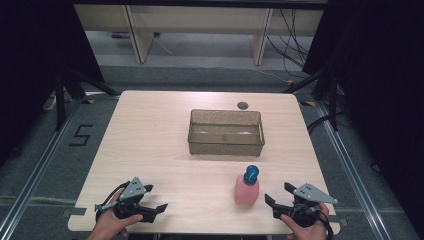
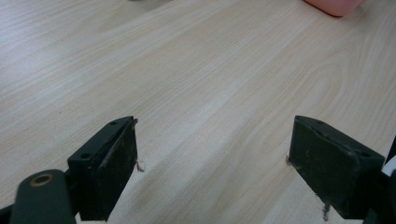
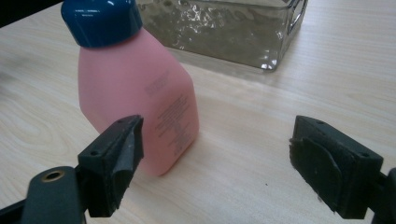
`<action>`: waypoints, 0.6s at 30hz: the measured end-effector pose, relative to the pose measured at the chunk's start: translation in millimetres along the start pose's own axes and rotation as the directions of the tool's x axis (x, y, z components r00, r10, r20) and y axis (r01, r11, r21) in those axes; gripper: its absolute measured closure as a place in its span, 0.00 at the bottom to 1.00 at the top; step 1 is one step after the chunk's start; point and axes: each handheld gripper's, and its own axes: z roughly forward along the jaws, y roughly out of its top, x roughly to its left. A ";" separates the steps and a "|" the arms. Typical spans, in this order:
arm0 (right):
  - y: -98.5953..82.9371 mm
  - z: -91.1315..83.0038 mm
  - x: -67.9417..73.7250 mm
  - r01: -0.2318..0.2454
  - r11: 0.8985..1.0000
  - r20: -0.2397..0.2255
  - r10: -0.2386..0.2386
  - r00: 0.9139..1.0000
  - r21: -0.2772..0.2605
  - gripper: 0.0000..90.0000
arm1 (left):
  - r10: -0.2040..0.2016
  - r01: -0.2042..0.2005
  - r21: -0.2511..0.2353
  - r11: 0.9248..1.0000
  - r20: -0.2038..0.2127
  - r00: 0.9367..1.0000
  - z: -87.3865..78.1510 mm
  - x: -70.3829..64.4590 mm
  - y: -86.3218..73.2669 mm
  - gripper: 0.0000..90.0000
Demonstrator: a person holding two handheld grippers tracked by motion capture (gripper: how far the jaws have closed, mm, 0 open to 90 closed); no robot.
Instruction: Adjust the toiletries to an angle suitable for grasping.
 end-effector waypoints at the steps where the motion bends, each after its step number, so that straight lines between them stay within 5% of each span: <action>1: 0.5 -1.3 -0.3 0.007 1.000 0.000 -0.007 1.000 0.004 0.21 | 0.000 0.000 0.000 1.000 0.000 1.000 0.0 0.0 0.0 0.17; 13: 6.0 -6.2 4.7 0.040 0.997 -0.009 -0.041 0.999 -0.061 0.22 | 0.005 -0.005 0.007 1.000 -0.005 1.000 -0.6 0.7 0.0 0.17; 18: 9.2 -10.2 12.0 -0.007 0.997 -0.036 0.004 0.999 -0.074 0.23 | 0.000 0.000 -0.002 1.000 -0.005 1.000 0.1 -0.1 -0.3 0.17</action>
